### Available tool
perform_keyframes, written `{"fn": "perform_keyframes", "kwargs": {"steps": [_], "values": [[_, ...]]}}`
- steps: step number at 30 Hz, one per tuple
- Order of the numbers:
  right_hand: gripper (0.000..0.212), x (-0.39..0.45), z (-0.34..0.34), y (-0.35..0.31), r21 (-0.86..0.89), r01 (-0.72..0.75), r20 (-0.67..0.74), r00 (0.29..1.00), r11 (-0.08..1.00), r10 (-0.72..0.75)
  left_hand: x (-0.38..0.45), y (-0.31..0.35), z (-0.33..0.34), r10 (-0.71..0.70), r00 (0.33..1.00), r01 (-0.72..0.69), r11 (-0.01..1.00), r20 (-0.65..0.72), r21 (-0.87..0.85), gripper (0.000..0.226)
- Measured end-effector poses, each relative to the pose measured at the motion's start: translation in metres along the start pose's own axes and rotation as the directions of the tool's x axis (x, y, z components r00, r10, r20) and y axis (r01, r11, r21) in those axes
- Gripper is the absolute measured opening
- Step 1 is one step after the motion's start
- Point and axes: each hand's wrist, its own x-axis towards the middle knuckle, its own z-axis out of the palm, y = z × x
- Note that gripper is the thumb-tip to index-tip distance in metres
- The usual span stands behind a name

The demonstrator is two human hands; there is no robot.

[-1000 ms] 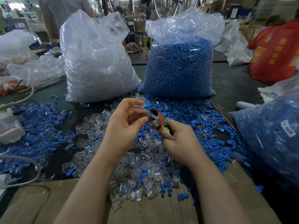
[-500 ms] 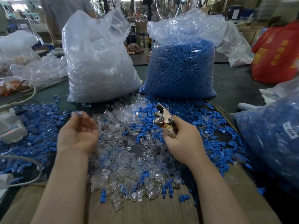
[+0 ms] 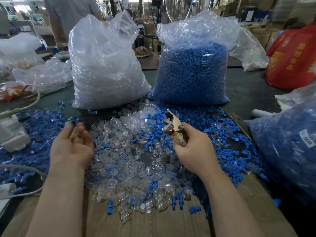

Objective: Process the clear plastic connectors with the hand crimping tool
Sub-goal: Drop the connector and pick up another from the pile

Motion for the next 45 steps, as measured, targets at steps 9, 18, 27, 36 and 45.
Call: {"fn": "perform_keyframes", "kwargs": {"steps": [9,18,27,36,45], "values": [[0.008,0.001,0.000,-0.001,-0.035,-0.007,-0.007,1.000,0.999,0.007,-0.034,-0.071,0.027,-0.103,0.818,-0.575,-0.151,0.566,0.804,0.011],[0.008,0.001,0.000,-0.003,-0.049,0.006,0.013,1.000,0.999,-0.005,-0.034,-0.085,0.025,-0.127,0.811,-0.556,-0.471,0.572,0.684,0.023],[0.009,0.001,0.001,-0.002,-0.060,0.024,0.003,1.000,0.998,-0.024,-0.037,-0.086,0.025,-0.172,0.758,-0.618,-0.494,0.629,0.611,0.014],[0.008,0.002,0.002,-0.002,-0.060,0.031,-0.002,1.000,0.998,-0.031,-0.038,-0.085,0.026,-0.265,0.716,-0.673,-0.507,0.645,0.539,0.029],[0.007,0.001,0.002,-0.002,-0.060,0.022,-0.003,1.000,0.998,-0.022,-0.038,-0.082,0.027,-0.265,0.745,-0.659,-0.434,0.612,0.614,0.019]]}}
